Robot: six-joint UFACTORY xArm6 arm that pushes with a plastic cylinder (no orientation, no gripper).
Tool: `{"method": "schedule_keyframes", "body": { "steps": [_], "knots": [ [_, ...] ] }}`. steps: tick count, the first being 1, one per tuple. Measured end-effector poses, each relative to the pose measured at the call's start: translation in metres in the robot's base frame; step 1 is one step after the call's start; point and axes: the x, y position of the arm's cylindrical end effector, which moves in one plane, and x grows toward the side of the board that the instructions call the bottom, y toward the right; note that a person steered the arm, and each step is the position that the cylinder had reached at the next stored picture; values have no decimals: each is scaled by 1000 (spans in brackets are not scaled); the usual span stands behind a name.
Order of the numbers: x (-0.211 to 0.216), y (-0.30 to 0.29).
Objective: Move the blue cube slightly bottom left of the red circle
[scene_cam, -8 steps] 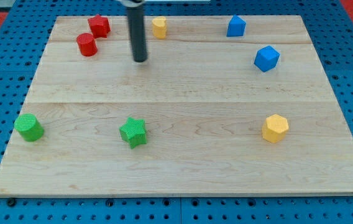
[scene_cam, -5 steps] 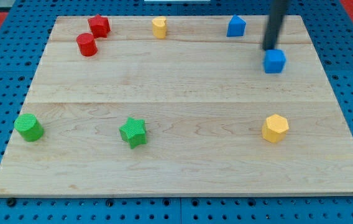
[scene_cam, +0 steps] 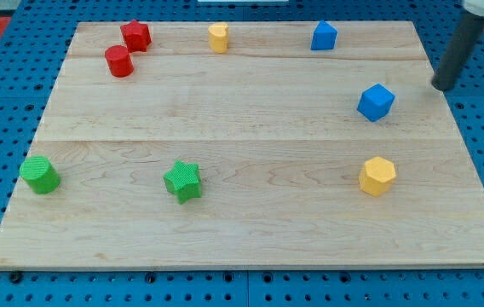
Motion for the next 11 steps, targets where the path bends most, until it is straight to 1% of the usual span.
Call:
{"method": "schedule_keyframes", "body": {
  "steps": [1,2,3,4,5,6,7,8,9,10,11],
  "knots": [
    [29,-86],
    [11,-122],
    [-3,-109],
    [-4,-190],
    [-6,-309],
    [-14,-379],
    [-37,-403],
    [-39,-450],
    [4,-503],
    [-3,-449],
    [24,-385]
  ]
}}
